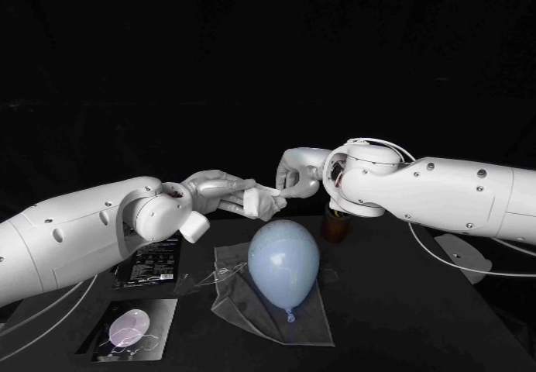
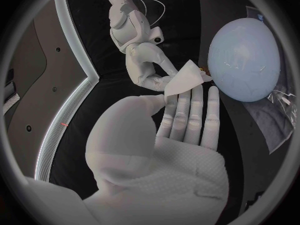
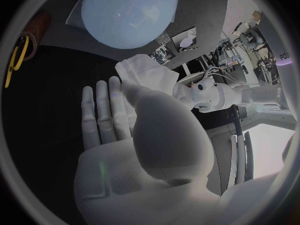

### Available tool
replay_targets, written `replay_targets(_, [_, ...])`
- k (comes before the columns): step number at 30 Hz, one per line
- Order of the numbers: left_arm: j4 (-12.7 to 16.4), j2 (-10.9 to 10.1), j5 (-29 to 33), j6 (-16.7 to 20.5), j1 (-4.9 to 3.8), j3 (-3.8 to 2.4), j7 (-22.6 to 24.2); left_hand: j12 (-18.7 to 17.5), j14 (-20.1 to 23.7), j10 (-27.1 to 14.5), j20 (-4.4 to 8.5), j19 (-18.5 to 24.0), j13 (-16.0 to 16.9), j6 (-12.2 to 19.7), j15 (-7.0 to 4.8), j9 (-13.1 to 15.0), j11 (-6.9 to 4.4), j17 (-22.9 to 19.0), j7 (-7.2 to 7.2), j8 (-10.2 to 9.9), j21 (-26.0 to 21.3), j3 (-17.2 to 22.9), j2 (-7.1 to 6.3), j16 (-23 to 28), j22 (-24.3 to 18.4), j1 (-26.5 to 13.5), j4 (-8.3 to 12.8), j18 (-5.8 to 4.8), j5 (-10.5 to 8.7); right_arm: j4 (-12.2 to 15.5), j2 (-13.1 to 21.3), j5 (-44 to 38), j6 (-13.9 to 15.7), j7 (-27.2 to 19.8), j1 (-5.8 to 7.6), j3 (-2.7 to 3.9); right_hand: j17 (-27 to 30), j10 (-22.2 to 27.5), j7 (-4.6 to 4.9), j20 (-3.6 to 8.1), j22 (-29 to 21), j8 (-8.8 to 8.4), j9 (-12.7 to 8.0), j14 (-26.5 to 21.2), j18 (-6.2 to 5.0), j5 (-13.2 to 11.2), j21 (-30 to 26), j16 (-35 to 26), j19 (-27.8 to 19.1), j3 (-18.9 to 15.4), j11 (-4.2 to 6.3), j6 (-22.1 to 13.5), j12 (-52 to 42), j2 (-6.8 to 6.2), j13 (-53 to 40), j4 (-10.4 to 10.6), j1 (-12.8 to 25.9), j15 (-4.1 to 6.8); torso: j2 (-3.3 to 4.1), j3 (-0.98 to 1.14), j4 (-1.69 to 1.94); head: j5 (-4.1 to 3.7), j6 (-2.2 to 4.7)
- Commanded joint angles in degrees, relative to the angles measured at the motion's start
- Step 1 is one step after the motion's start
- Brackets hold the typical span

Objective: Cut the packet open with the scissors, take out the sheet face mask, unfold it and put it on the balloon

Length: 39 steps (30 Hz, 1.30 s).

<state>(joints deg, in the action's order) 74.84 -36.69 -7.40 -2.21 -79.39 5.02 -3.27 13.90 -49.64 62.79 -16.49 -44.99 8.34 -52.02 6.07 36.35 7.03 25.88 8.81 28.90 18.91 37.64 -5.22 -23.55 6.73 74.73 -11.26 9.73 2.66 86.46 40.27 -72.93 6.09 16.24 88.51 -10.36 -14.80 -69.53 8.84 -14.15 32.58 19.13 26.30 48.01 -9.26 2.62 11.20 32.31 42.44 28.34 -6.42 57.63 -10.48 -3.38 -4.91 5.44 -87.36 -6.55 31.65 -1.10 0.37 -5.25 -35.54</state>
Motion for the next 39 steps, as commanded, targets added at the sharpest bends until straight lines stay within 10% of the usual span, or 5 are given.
replay_targets(1, [0.1, 0.09, 1.25, -0.5, -0.1, -0.07, 1.44, -0.59, 0.19, -0.72, 0.04, -0.6, -0.43, 1.75, 0.41, -0.11, 0.35, -0.36, 0.64, -0.86, -0.41, -0.01, 0.0, 0.32, -0.27, 3.19, 2.05, 0.33, 0.14, -0.25, 0.09, 4.0, 2.83, -1.56, -0.08, -0.01, -0.08, 1.05, 0.54, 0.11, 0.25, 0.06, 4.48, 0.17, -1.13, 0.13, 0.38, 0.35, -0.3, 0.73, -0.12, -0.51, 0.59, 0.04, 0.27, -0.09, 0.9, -0.16, -0.03, -0.01, -0.01, 0.03, 0.05])
replay_targets(18, [0.05, 0.04, 4.83, -3.24, -0.1, -0.04, 4.51, -5.95, -5.06, -0.43, 3.14, -7.6, -4.43, 6.09, 0.59, 0.85, 1.5, -4.23, 2.3, -0.64, 2.09, -0.19, 3.96, 5.41, 0.34, 6.41, 3.05, 0.78, 0.14, -0.49, 0.94, 8.32, 7.8, -3.29, -0.61, -0.06, -0.21, 0.78, 0.53, 0.21, 0.91, 0.31, 4.8, 0.53, -1.16, 0.13, 0.89, 0.67, -0.17, 1.58, -0.06, -0.51, 0.52, 0.19, 0.38, -0.94, 1.32, -0.02, 0.0, -0.01, -0.02, 0.05, -0.01])
replay_targets(26, [0.02, -0.2, 5.59, -3.42, -0.09, 0.0, 4.06, -6.85, -9.74, 3.74, 2.0, -6.53, -4.23, 13.21, -0.13, 5.48, 1.04, -6.04, 2.58, 6.35, -1.35, 4.15, 5.94, 7.61, -1.91, 5.36, 0.95, 0.61, 0.14, -0.3, 1.71, 9.54, 8.95, -3.81, -0.65, -0.05, -0.22, 0.76, 0.52, 0.24, 1.03, 0.34, 4.84, 0.56, -1.15, 0.13, 0.99, 0.7, -0.16, 1.7, -0.06, -0.5, 0.52, 0.24, 0.4, -1.05, 1.4, -0.01, 0.0, 0.01, -0.01, -0.07, -0.01])
replay_targets(35, [-0.09, -0.51, 5.36, -2.76, -0.09, 0.05, 3.98, -5.68, -12.53, 6.64, 1.13, -5.1, -3.58, 14.8, -1.01, 6.79, 0.34, -5.02, 2.31, 10.07, -2.41, 5.99, 4.23, 6.56, -2.33, 4.41, 0.61, 0.6, 0.14, 0.45, 2.64, 10.78, 8.86, -4.43, -0.65, -0.03, -0.22, 0.75, 0.52, 0.25, 1.11, 0.36, 4.87, 0.57, -1.14, 0.13, 1.04, 0.71, -0.16, 1.77, -0.06, -0.49, 0.52, 0.26, 0.42, -1.13, 1.46, 0.0, 0.02, 0.03, 0.0, -0.16, 0.03])
replay_targets(39, [-0.28, -0.54, 5.33, -1.97, -0.08, 0.1, 3.98, -5.75, -12.0, 6.12, 0.71, -4.82, -3.53, 15.31, -0.77, 6.91, 0.48, -4.59, 2.3, 11.31, -2.67, 2.24, -1.14, 6.48, -2.42, 1.4, -0.33, 0.51, 0.09, 1.05, 2.96, 11.48, 8.69, -4.71, -0.65, -0.01, -0.22, 0.76, 0.51, 0.26, 1.18, 0.38, 4.9, 0.55, -1.13, 0.13, 1.09, 0.7, -0.18, 1.84, -0.05, -0.49, 0.53, 0.27, 0.43, -1.21, 1.49, 0.0, -0.02, 0.02, -0.03, -0.15, 0.02])
